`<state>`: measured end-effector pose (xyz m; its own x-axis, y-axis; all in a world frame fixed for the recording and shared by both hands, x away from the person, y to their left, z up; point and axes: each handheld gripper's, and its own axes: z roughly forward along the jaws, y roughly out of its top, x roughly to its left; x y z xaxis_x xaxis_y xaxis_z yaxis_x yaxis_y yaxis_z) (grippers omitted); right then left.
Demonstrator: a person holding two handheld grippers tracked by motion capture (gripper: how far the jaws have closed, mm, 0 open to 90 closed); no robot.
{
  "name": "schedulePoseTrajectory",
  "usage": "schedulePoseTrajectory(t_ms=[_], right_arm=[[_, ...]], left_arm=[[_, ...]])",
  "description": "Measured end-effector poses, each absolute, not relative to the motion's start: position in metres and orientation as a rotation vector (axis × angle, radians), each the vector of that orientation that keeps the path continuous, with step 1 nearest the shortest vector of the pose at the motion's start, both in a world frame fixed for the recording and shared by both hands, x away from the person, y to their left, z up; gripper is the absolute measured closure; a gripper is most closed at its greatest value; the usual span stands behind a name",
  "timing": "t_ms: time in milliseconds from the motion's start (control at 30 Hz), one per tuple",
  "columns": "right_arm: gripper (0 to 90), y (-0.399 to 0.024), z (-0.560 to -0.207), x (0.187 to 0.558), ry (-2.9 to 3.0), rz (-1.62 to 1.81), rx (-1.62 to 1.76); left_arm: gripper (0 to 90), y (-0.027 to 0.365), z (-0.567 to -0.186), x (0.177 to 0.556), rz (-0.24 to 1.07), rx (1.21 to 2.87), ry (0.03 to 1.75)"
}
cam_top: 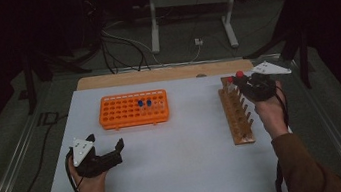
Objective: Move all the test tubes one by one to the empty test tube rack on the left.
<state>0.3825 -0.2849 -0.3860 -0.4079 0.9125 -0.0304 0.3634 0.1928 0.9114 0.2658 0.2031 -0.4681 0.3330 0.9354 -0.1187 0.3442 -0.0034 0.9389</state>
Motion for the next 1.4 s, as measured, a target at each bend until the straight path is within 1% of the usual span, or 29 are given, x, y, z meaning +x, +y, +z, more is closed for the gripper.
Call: schedulePoseTrajectory(t_ms=[300,567,767,1033,1133,1333,1400], right_arm=[[74.9,-0.26,-0.383,0.367,1.959,1.248,1.112],[74.9,-0.237,-0.383,0.356,2.029,1.281,1.059],[74.9,-0.221,-0.384,0.349,2.072,1.314,1.031],[74.9,-0.202,-0.387,0.342,2.136,1.344,0.997],[74.9,-0.194,-0.388,0.339,2.155,1.355,0.978],[74.8,-0.179,-0.39,0.335,2.191,1.372,0.954],[74.8,-0.175,-0.391,0.334,2.204,1.375,0.954]], left_arm=[[0.6,0.199,-0.466,0.265,0.737,1.584,1.183],[0.6,0.187,-0.46,0.266,0.72,1.62,1.137],[1.0,0.17,-0.453,0.269,0.702,1.677,1.057],[1.0,0.146,-0.442,0.278,0.67,1.668,0.977],[1.0,0.136,-0.44,0.282,0.67,1.683,0.96],[1.0,0.119,-0.437,0.288,0.619,1.702,0.952],[2.3,0.114,-0.436,0.29,0.611,1.709,0.942]])
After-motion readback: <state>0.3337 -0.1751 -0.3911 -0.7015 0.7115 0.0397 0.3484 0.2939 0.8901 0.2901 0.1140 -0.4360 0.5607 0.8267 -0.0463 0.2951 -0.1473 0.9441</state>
